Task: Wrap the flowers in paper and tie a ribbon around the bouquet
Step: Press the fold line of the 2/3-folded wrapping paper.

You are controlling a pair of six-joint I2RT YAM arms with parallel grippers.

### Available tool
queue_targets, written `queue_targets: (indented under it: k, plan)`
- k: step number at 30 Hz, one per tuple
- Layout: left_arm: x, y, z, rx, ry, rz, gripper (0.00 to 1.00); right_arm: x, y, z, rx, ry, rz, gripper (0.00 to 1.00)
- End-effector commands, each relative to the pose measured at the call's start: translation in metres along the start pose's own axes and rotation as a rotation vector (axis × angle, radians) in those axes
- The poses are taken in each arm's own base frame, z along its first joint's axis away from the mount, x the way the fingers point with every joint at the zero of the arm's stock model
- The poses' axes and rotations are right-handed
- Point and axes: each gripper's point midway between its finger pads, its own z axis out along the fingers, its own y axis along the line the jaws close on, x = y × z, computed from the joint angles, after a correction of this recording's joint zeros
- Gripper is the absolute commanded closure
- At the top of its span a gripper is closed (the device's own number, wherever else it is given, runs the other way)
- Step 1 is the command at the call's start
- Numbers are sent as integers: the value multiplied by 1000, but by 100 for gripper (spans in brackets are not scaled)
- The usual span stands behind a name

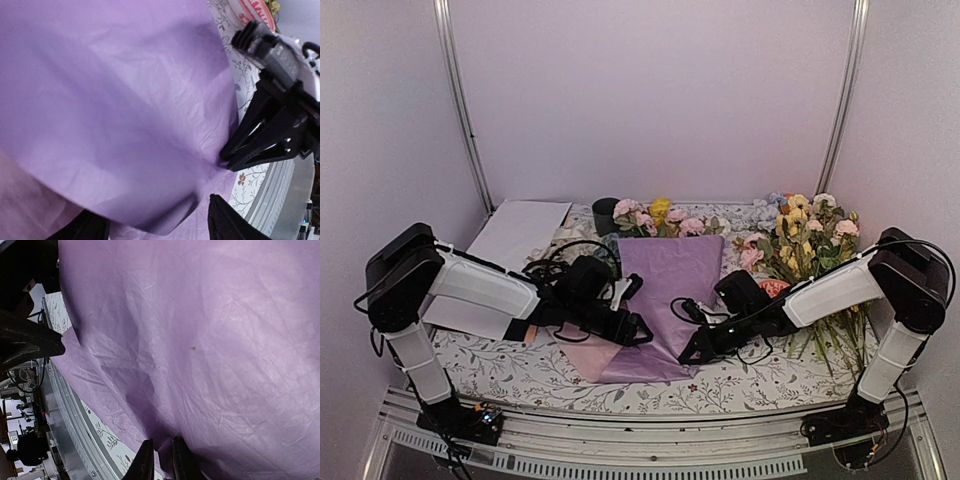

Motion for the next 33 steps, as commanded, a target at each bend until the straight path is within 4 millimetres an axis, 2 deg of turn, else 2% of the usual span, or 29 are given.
queue_targets:
  k: [1, 2, 3, 6, 7, 10, 13, 16, 20, 25, 28, 31, 33]
  plan:
    - [-12, -31, 7, 117, -11, 106, 39, 17, -10, 3, 46, 52, 42, 84]
    - [-11, -37, 8, 141, -5, 121, 45, 17, -10, 3, 44, 50, 42, 84]
    - [-10, -40, 9, 159, 2, 132, 55, 16, -9, 3, 44, 49, 41, 84]
    - [-3, -44, 11, 200, 38, 128, 95, 15, -8, 2, 43, 45, 41, 84]
    - [-1, -47, 10, 213, 49, 126, 100, 16, -8, 1, 46, 45, 42, 82]
    - [-1, -39, 4, 171, 76, 126, 100, 16, -8, -6, 69, 35, 37, 68]
    - [-2, -7, 0, 43, 114, 106, 100, 19, -11, -13, 91, 27, 27, 58]
    - [5, 12, 4, -9, 191, 92, 100, 29, -21, -15, 118, 44, 44, 56]
    - [25, 19, 10, -9, 273, 73, 100, 40, -37, -21, 180, 60, 79, 59]
    - [31, 30, 12, -43, 288, 70, 100, 42, -34, -42, 222, 55, 68, 60]
    - [28, 31, 14, -52, 287, 80, 100, 34, -22, -57, 239, 48, 28, 62]
    - [25, 30, 16, -46, 280, 86, 100, 12, 11, -71, 174, -10, -45, 70]
    - [24, 29, 17, -40, 276, 85, 100, -2, 39, -71, 95, -45, -105, 77]
